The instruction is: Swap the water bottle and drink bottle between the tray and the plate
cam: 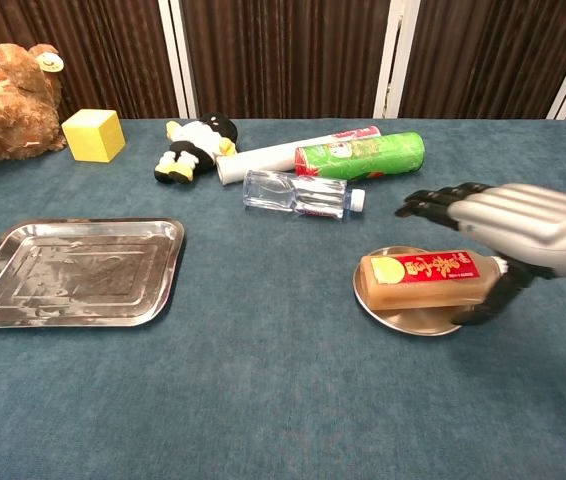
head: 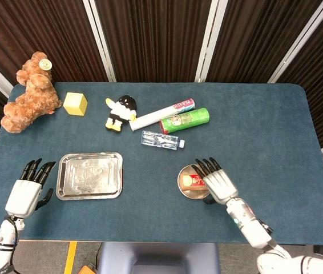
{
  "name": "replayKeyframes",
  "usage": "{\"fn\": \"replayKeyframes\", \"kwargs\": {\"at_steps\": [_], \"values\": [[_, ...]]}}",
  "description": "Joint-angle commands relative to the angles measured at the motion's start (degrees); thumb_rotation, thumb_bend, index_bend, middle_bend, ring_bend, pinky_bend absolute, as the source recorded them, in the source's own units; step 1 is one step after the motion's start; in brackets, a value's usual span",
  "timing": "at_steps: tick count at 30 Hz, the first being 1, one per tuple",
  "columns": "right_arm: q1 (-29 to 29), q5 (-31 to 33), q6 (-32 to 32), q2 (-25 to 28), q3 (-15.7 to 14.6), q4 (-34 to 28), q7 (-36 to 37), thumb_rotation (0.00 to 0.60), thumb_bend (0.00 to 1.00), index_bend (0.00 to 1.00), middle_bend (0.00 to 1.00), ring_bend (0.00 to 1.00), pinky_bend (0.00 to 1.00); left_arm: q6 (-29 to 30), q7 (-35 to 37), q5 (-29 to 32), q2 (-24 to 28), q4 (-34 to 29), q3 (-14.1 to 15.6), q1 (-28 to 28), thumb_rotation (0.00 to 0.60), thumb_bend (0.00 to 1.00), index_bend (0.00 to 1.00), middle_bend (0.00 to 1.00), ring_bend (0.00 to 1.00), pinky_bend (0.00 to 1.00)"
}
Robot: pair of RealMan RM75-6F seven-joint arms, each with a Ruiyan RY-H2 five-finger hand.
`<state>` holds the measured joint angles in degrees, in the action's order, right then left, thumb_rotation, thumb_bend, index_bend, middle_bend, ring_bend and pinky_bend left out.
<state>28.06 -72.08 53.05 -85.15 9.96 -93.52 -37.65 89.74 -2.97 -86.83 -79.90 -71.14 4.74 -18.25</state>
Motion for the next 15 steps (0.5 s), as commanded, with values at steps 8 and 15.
{"fn": "replayKeyframes", "kwargs": {"at_steps": [8, 15], "values": [[7.67, 11.67, -3.22, -8.18, 1.21, 8.06, -6.03, 0.600, 0.29, 0.28, 0.24, 0.08, 0.29, -2.38, 1.72, -0.41, 0.53, 0.71, -1.96, 0.52, 0.600, 0.43, 0.00, 0.13, 0.02, 0.09], [8.87, 11.15, -1.04, -9.80, 0.30, 11.07, -4.05, 0.600, 0.31, 0.56, 0.51, 0.50, 0.76, -3.64, 2.26, -0.63, 0.63, 0.85, -2.91, 0.85, 0.600, 0.43, 0.00, 0.13, 0.02, 0.08]]}}
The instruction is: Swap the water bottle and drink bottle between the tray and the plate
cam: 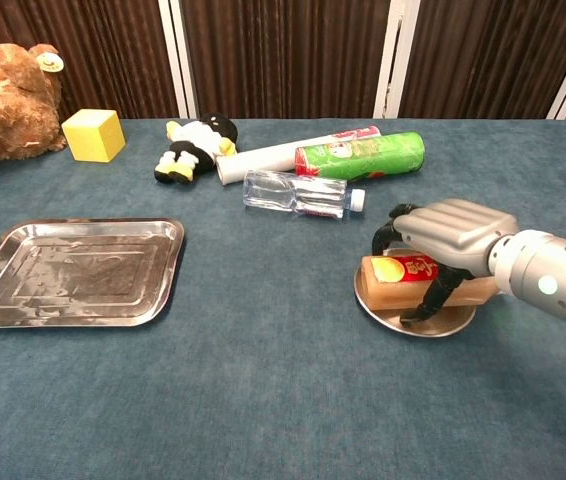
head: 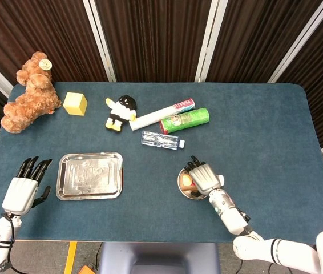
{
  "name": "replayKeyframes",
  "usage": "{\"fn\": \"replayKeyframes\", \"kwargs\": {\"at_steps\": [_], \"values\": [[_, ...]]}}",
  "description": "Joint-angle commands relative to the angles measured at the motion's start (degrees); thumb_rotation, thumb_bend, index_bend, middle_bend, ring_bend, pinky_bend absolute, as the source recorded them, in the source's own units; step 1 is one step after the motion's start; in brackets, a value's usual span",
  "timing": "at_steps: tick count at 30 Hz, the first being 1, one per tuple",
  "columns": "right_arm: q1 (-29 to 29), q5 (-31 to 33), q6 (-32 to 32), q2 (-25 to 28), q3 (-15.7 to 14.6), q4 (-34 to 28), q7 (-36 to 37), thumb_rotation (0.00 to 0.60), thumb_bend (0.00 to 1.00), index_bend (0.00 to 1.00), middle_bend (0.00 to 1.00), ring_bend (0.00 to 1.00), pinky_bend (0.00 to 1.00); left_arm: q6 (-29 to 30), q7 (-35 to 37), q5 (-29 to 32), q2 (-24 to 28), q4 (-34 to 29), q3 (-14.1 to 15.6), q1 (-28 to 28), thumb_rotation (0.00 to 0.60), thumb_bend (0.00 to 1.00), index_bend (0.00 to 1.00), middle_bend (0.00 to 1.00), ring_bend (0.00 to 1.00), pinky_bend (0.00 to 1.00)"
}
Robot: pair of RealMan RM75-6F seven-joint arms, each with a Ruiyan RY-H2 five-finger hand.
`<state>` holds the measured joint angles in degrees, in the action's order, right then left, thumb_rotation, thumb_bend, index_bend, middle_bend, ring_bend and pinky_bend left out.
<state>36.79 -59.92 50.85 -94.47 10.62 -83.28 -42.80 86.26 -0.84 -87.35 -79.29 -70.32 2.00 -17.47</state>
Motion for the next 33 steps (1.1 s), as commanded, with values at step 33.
{"fn": "replayKeyframes", "kwargs": {"at_steps": [33], "values": [[1.04, -18.05, 6.28, -1.06, -9.45, -15.25, 1.55, 0.600, 0.33, 0.78, 0.71, 0.75, 0.95, -1.10, 0.60, -2.48, 0.79, -0.99, -2.54, 1.46, 0.600, 0.43, 0.00, 0.13, 0.02, 0.08]]}}
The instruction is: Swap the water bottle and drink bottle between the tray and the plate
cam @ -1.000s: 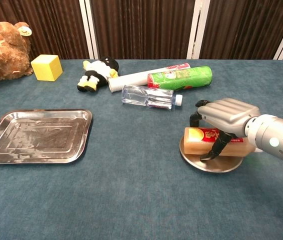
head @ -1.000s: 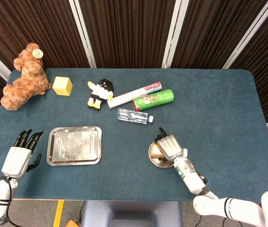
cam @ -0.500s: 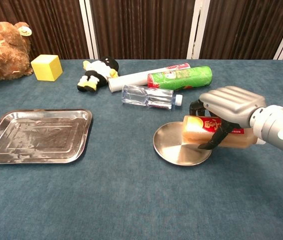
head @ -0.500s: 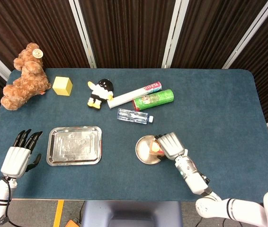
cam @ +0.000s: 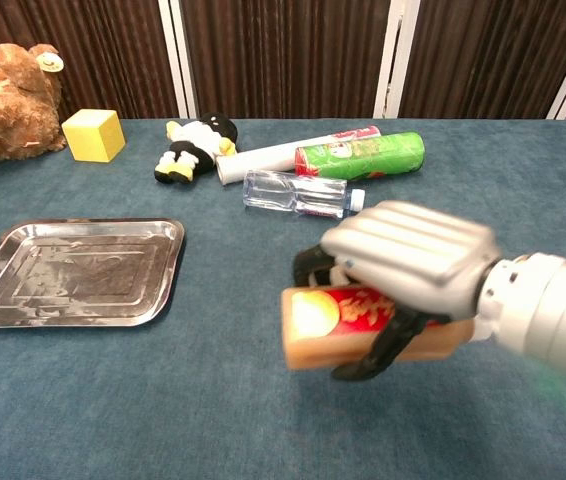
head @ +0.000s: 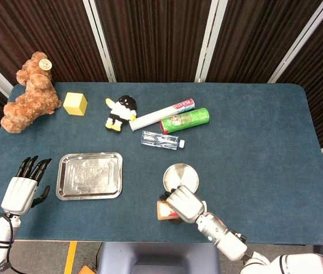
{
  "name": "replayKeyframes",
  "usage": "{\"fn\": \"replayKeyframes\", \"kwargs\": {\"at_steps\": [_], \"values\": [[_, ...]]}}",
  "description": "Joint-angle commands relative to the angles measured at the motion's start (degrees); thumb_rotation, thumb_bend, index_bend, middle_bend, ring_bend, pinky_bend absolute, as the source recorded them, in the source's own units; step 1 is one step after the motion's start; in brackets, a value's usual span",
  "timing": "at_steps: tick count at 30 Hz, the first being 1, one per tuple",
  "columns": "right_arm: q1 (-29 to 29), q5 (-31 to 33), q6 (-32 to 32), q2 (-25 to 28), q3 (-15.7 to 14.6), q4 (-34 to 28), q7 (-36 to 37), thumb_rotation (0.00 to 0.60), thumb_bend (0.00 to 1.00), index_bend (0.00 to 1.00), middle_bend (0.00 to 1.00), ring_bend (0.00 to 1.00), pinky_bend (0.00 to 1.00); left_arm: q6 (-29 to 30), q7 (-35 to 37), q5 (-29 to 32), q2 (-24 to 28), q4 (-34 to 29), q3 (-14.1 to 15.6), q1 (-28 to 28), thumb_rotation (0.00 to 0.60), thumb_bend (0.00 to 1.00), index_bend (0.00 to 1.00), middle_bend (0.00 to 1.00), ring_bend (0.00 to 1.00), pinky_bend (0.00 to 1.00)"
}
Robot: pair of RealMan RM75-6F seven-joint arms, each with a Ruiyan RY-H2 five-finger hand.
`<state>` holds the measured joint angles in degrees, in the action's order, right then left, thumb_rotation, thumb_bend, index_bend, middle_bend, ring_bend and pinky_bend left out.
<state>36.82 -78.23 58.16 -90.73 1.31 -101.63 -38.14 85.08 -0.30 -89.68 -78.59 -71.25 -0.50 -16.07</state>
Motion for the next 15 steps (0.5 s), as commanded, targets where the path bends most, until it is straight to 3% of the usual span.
{"fn": "replayKeyframes", "kwargs": {"at_steps": [1, 6, 13, 15], "values": [[1.23, 0.70, -1.11, -6.41, 0.26, 4.59, -3.45, 0.600, 0.33, 0.77, 0.71, 0.74, 0.94, 0.10, 0.18, -0.20, 0.13, -0.10, -0.08, 0.10, 0.600, 0.43, 0.00, 0.13, 0.02, 0.08], [2.17, 2.99, -2.40, -12.74, 1.95, 10.83, -1.37, 0.600, 0.33, 0.62, 0.69, 0.62, 0.85, -0.10, 0.88, -0.09, 0.43, -0.07, -0.45, 0.22, 0.600, 0.43, 0.00, 0.13, 0.02, 0.08], [2.86, 0.97, -2.42, -16.21, 1.91, 15.26, 2.21, 0.600, 0.33, 0.24, 0.47, 0.40, 0.64, -0.90, 1.43, 0.20, 0.42, 0.28, -0.91, 0.09, 0.600, 0.43, 0.00, 0.13, 0.02, 0.08], [2.95, 0.68, -2.22, -16.70, 2.06, 16.01, 2.59, 0.600, 0.33, 0.18, 0.44, 0.38, 0.61, -1.06, 1.39, 0.22, 0.38, 0.32, -0.99, 0.09, 0.600, 0.43, 0.00, 0.13, 0.02, 0.08]]}}
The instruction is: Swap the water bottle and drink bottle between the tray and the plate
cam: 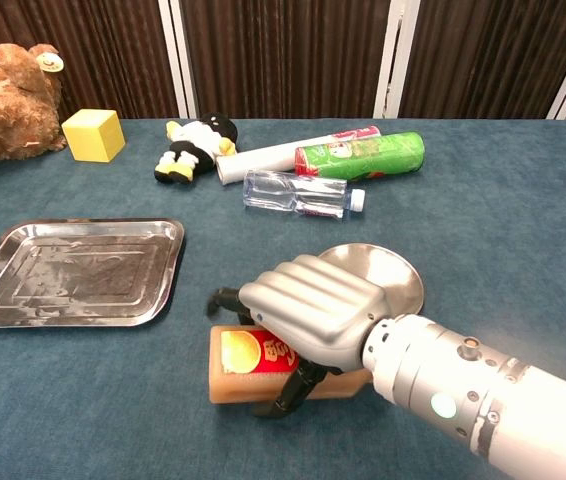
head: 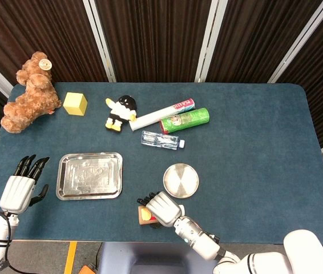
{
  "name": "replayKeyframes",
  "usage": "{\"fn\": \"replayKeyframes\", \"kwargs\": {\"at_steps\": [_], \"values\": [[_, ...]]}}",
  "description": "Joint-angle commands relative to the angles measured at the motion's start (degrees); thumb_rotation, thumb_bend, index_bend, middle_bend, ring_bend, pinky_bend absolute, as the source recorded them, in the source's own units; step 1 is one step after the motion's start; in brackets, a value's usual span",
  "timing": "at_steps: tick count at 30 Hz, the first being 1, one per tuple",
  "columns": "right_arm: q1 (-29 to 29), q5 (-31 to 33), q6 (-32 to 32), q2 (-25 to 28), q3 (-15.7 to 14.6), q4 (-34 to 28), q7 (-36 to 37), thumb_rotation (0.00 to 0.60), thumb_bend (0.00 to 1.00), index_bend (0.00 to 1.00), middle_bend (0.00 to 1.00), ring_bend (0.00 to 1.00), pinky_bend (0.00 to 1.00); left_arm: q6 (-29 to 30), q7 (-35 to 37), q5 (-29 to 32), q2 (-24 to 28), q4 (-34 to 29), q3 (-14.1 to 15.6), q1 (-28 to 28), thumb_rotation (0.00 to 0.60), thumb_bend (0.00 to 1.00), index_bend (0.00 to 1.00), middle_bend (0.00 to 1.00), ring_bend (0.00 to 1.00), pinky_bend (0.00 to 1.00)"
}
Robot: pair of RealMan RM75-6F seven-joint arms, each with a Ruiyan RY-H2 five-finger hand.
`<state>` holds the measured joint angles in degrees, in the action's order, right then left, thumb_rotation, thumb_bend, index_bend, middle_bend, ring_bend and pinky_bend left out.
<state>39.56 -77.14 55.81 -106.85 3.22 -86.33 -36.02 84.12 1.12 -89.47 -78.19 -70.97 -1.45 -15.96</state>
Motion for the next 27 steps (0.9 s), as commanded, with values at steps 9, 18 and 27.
{"fn": "replayKeyframes", "kwargs": {"at_steps": [9, 18, 27], "values": [[0.77, 0.41, -0.80, -0.40, 0.62, 1.27, 0.70, 0.600, 0.33, 0.04, 0.36, 0.29, 0.55, -0.51, -0.20, -0.09, -0.19, 0.21, -0.25, -0.02, 0.600, 0.42, 0.00, 0.13, 0.02, 0.08], [0.91, 1.59, 0.75, 3.48, 3.68, -1.91, 1.54, 0.600, 0.31, 0.00, 0.25, 0.14, 0.32, -0.19, -0.29, -0.16, 0.06, 0.14, -0.46, 0.32, 0.600, 0.43, 0.00, 0.13, 0.02, 0.08], [6.23, 12.17, -1.15, 3.49, 16.09, 4.51, 1.78, 0.600, 0.31, 0.00, 0.22, 0.10, 0.26, -2.80, -1.27, 1.31, -0.75, 1.01, -0.84, -0.21, 0.600, 0.42, 0.00, 0.13, 0.02, 0.08]]}}
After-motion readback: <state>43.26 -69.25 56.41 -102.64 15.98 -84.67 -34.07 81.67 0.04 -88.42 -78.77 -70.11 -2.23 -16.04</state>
